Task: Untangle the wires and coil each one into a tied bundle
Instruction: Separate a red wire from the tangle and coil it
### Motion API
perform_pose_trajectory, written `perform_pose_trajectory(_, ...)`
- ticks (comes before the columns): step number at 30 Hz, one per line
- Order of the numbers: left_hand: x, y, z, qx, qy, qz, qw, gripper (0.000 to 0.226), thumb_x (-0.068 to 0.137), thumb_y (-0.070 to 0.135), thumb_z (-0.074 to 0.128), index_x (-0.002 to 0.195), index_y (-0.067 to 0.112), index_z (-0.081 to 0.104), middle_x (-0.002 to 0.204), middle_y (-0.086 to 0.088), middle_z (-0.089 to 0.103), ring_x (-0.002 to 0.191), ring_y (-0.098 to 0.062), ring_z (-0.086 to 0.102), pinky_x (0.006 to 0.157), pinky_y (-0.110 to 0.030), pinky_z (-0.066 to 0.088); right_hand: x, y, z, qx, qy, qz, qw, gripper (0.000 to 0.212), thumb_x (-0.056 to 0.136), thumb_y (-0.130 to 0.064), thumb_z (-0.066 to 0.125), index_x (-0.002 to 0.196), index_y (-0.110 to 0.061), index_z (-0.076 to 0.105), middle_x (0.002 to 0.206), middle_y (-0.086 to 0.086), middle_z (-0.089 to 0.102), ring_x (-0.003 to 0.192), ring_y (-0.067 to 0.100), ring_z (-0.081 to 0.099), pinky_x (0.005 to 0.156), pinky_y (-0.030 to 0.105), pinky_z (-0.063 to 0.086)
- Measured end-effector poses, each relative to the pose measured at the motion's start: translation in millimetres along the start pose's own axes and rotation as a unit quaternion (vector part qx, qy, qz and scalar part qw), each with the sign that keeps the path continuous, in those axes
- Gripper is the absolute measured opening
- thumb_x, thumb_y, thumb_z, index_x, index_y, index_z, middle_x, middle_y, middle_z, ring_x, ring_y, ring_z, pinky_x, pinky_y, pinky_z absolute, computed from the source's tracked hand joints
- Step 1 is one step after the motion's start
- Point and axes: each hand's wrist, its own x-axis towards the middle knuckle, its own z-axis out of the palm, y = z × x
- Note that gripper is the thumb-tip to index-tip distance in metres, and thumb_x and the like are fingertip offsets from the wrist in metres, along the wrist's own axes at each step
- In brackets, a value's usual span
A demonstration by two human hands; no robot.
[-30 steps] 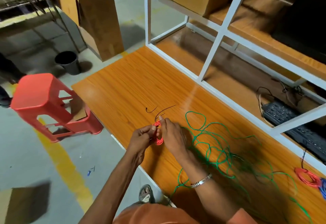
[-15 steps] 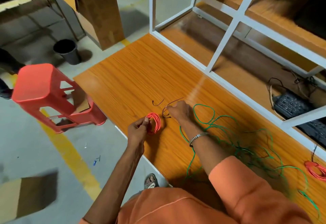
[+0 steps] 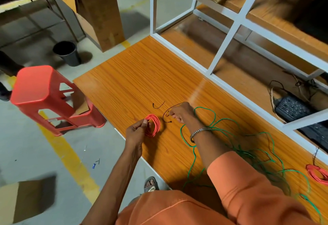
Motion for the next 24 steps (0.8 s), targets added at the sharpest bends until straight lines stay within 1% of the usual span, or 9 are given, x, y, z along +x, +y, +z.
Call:
perform_pose_trajectory(4,-0.3,0.2,1.8,0.0,-0.008,0.0,1.0,0.021,0.104,0.01,0.061,0.114,-0.005,0.073,0.074,-0.001,0.072,0.063,-0.004,0.066,0.069,-0.024,0.054,-3.3,-1.8,-4.0,-0.036,0.021,-0.033,0.999,0.015,0.073,-0.011,0.081,0.064,-0.003,0.071,0.065,0.011,0.074,0.05,0.018,0.064,0.053,0.027,0.06)
perform_pose_trajectory(10,1.2,-0.2,1.9,-0.004,-0.007,-0.002,1.0,0.026,0.103,0.012,0.063,0.12,-0.005,0.073,0.081,-0.004,0.074,0.074,-0.009,0.069,0.092,-0.04,0.052,-5.8,-4.2,-7.8,-0.139,0.019,-0.078,0.987,0.008,0.067,-0.007,0.078,0.062,-0.003,0.073,0.055,0.009,0.071,0.058,0.021,0.072,0.063,0.043,0.065)
perform_pose_trajectory(13,0.8,0.9,4.1,0.003,-0.009,0.0,1.0,0.028,0.103,0.013,0.063,0.122,-0.005,0.072,0.093,-0.011,0.073,0.089,-0.018,0.066,0.1,-0.045,0.052,-9.3,-3.1,-4.0,-0.216,0.034,-0.118,0.969,0.01,0.064,-0.015,0.07,0.071,-0.008,0.072,0.073,0.011,0.076,0.074,0.028,0.076,0.071,0.042,0.065)
perform_pose_trajectory(16,0.3,1.7,8.2,0.0,-0.019,0.003,1.0,0.029,0.103,0.012,0.063,0.123,-0.007,0.071,0.091,-0.011,0.072,0.082,-0.015,0.066,0.092,-0.041,0.052,-16.2,1.8,-0.9,-0.233,0.064,-0.139,0.96,0.017,0.068,-0.021,0.071,0.08,-0.01,0.066,0.099,0.016,0.074,0.094,0.035,0.073,0.076,0.035,0.061)
perform_pose_trajectory(18,-1.3,4.6,10.8,0.0,-0.021,0.008,1.0,0.027,0.103,0.011,0.063,0.121,-0.007,0.071,0.085,-0.008,0.072,0.073,-0.01,0.066,0.085,-0.035,0.051,-17.1,6.9,-3.1,-0.207,0.078,-0.146,0.964,0.025,0.069,-0.029,0.076,0.079,-0.011,0.063,0.103,0.016,0.074,0.098,0.037,0.07,0.074,0.034,0.056)
perform_pose_trajectory(20,-2.7,8.4,13.4,0.0,-0.028,0.014,1.0,0.022,0.104,0.011,0.062,0.114,-0.005,0.074,0.08,-0.005,0.071,0.067,-0.006,0.065,0.082,-0.033,0.05,-13.9,14.6,-7.0,-0.148,0.082,-0.124,0.978,0.033,0.066,-0.037,0.08,0.08,-0.009,0.069,0.096,0.013,0.075,0.094,0.033,0.071,0.071,0.03,0.053)
perform_pose_trajectory(22,-3.8,12.8,17.5,0.003,-0.036,0.022,0.999,0.017,0.104,0.011,0.061,0.104,0.002,0.076,0.075,-0.001,0.071,0.062,-0.003,0.065,0.078,-0.031,0.05,-11.2,20.7,-16.1,-0.015,0.084,-0.096,0.992,0.031,0.06,-0.036,0.081,0.072,-0.009,0.07,0.082,0.011,0.077,0.082,0.029,0.074,0.073,0.036,0.061)
perform_pose_trajectory(23,-3.3,14.4,20.7,0.008,-0.036,0.026,0.999,0.016,0.104,0.012,0.062,0.103,0.003,0.075,0.074,0.001,0.072,0.062,-0.003,0.065,0.075,-0.029,0.051,-11.2,22.9,-23.5,0.075,0.076,-0.089,0.99,0.027,0.062,-0.029,0.081,0.073,-0.007,0.072,0.079,0.015,0.077,0.074,0.028,0.074,0.072,0.044,0.064)
perform_pose_trajectory(24,-1.8,15.3,25.1,0.012,-0.034,0.028,0.999,0.016,0.104,0.012,0.063,0.107,0.003,0.075,0.074,0.001,0.072,0.063,-0.003,0.066,0.073,-0.027,0.052,-18.0,23.8,-32.8,0.162,0.052,-0.081,0.982,0.024,0.069,-0.02,0.08,0.081,-0.001,0.073,0.08,0.019,0.076,0.067,0.027,0.073,0.07,0.047,0.065)
